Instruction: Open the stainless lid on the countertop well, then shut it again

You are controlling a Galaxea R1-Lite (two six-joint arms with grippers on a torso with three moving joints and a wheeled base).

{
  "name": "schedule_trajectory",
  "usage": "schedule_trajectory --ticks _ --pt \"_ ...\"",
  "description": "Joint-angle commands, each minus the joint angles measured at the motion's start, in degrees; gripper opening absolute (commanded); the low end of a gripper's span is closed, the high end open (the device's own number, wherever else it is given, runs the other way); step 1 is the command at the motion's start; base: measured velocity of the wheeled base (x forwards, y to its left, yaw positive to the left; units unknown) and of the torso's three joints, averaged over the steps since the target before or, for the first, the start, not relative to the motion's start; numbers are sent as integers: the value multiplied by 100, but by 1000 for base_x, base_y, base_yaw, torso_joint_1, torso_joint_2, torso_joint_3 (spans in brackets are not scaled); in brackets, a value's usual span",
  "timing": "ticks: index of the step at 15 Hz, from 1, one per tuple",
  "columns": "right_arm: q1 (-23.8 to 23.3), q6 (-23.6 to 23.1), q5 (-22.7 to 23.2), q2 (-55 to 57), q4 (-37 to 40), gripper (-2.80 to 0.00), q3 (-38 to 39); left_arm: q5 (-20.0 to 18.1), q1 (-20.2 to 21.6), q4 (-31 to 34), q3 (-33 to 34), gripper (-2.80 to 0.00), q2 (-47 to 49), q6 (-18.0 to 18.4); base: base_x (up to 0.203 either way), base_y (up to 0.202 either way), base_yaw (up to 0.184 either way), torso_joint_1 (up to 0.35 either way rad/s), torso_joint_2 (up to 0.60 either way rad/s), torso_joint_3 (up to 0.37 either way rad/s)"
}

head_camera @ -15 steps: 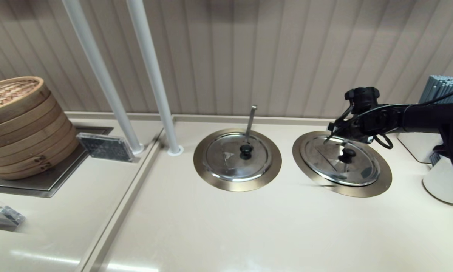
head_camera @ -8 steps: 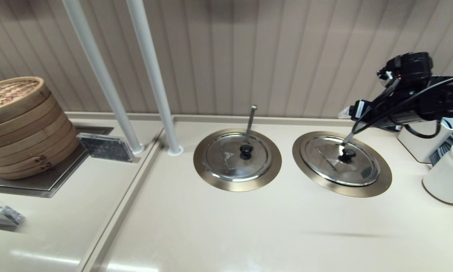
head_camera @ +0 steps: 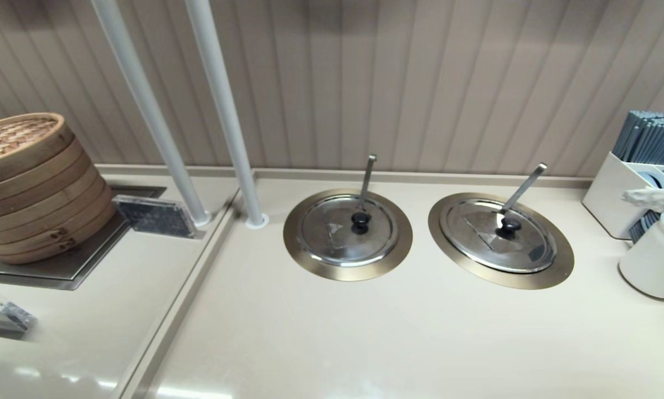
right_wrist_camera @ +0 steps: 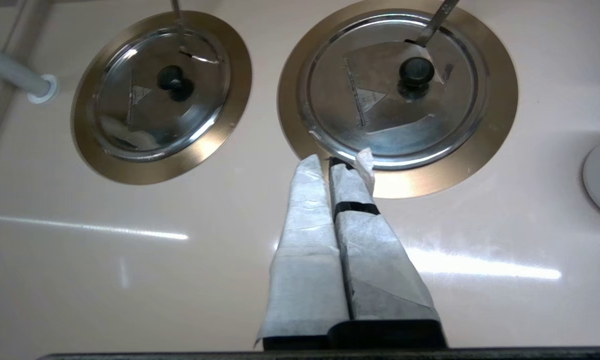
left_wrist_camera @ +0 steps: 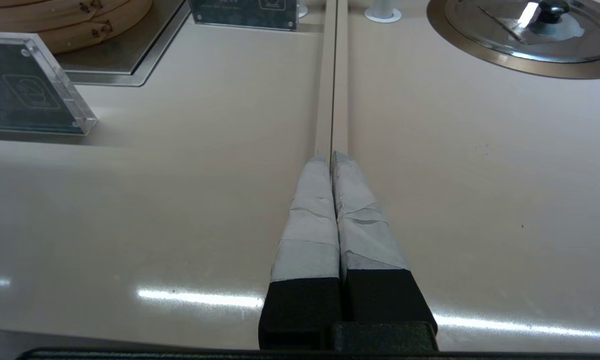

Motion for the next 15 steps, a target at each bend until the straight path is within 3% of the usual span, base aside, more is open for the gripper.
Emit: schedule_trajectory --ticks 1,6,8,10,12,13,15 --pt "-4 -369 -25 -2233 69 -280 947 2 0 -1 7 -280 0 4 0 0 0 0 0 0" --pt "-38 -964 -149 -5022 1518 -280 1824 2 0 8 1 -280 0 4 0 0 0 0 0 0" --pt "-76 -1280 -429 -5896 1991 -280 2201 2 0 7 1 -280 0 4 0 0 0 0 0 0" --pt "-94 -1508 -937 -6328 2037 -280 3145 2 0 -1 1 -280 0 3 0 0 0 0 0 0" --pt "-100 -1468 -1057 -6321 986 -280 4359 2 0 -1 1 -280 0 -5 0 0 0 0 0 0" --pt "-102 -1475 -840 -6318 -132 -280 4974 2 0 -1 5 -280 0 -3 0 0 0 0 0 0" --pt "-104 -1495 -543 -6315 -1045 -280 5627 2 0 -1 1 -280 0 -3 0 0 0 0 0 0"
